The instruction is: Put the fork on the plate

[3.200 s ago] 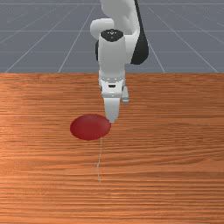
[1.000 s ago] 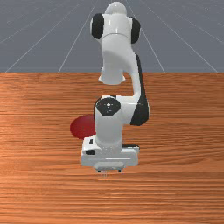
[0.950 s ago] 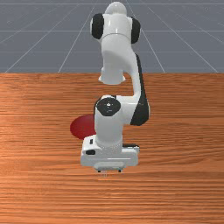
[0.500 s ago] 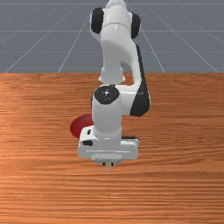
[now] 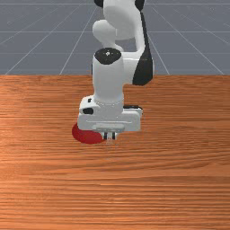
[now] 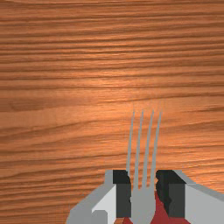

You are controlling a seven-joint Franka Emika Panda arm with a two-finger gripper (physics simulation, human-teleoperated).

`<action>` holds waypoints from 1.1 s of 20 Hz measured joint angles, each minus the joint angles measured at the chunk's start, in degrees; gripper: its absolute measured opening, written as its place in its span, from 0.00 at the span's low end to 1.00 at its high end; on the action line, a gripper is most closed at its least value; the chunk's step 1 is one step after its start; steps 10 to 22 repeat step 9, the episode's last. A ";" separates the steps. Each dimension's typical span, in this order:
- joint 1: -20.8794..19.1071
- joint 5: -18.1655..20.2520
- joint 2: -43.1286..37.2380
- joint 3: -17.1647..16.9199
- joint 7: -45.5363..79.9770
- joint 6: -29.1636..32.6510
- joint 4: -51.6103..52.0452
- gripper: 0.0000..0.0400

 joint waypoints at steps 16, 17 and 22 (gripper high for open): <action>-0.06 -0.10 -8.40 -0.92 -5.11 23.43 -33.36 0.25; -0.06 -0.10 -8.40 -0.92 -5.11 23.43 -33.36 0.25; -0.06 -0.10 -8.40 -0.92 -5.11 23.43 -33.36 0.25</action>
